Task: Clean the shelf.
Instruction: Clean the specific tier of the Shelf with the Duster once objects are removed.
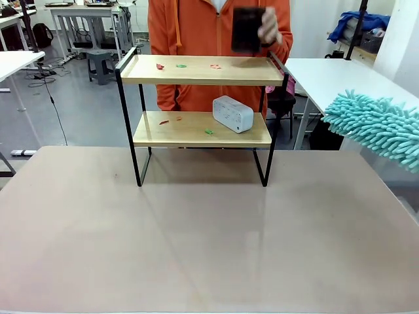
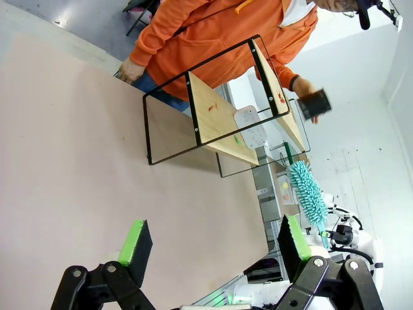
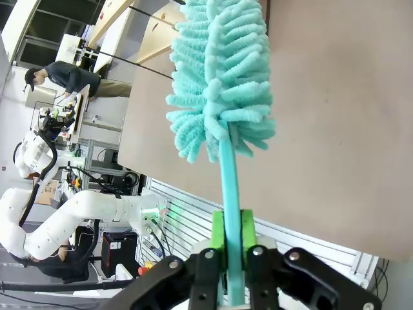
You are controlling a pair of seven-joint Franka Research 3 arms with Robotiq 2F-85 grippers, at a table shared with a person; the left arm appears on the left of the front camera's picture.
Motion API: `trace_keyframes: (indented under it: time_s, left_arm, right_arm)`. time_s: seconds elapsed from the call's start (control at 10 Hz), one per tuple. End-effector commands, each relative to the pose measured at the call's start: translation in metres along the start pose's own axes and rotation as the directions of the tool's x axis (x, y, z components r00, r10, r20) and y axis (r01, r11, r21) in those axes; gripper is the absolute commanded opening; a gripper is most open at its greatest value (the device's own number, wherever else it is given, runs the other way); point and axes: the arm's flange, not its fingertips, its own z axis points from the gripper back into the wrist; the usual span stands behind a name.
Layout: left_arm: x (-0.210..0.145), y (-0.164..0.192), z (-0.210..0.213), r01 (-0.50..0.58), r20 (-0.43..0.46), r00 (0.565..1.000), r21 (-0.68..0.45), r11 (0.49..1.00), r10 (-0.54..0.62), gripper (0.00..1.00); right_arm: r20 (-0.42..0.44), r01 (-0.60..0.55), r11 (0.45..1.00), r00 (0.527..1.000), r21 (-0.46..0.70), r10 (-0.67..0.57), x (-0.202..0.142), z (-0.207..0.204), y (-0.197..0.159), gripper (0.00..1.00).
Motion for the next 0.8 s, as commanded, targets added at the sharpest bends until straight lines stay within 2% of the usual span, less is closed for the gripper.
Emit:
trace_keyframes:
  time_s: [0.0, 0.3, 0.4, 0.6, 0.7]
  left_arm:
    - [0.001, -0.001, -0.002, 0.019, 0.015, 1.0, -0.017, 1.0, -0.019, 1.0]
    - [0.001, -0.001, -0.002, 0.019, 0.015, 1.0, -0.017, 1.0, -0.019, 1.0]
    - [0.001, -0.001, -0.002, 0.019, 0.015, 1.0, -0.017, 1.0, -0.019, 1.0]
    - [0.001, -0.001, -0.002, 0.019, 0.015, 1.0, -0.017, 1.0, -0.019, 1.0]
    - [0.001, -0.001, -0.002, 0.019, 0.015, 1.0, -0.017, 1.0, -0.019, 1.0]
  right_arm:
    - [0.0, 0.018, 1.0, 1.0, -0.011, -0.018, 0.001, 0.0, 0.002, 0.0]
    - [0.0, 0.018, 1.0, 1.0, -0.011, -0.018, 0.001, 0.0, 0.002, 0.0]
    - [0.0, 0.0, 1.0, 1.0, 0.0, 0.0, 0.0, 0.0, 0.0, 0.12]
    - [0.177, -0.081, 0.989, 0.979, -0.125, 0.103, 0.036, 0.012, 0.055, 0.12]
    - [0.24, -0.152, 0.973, 0.952, -0.175, 0.192, 0.05, 0.02, 0.09, 0.12]
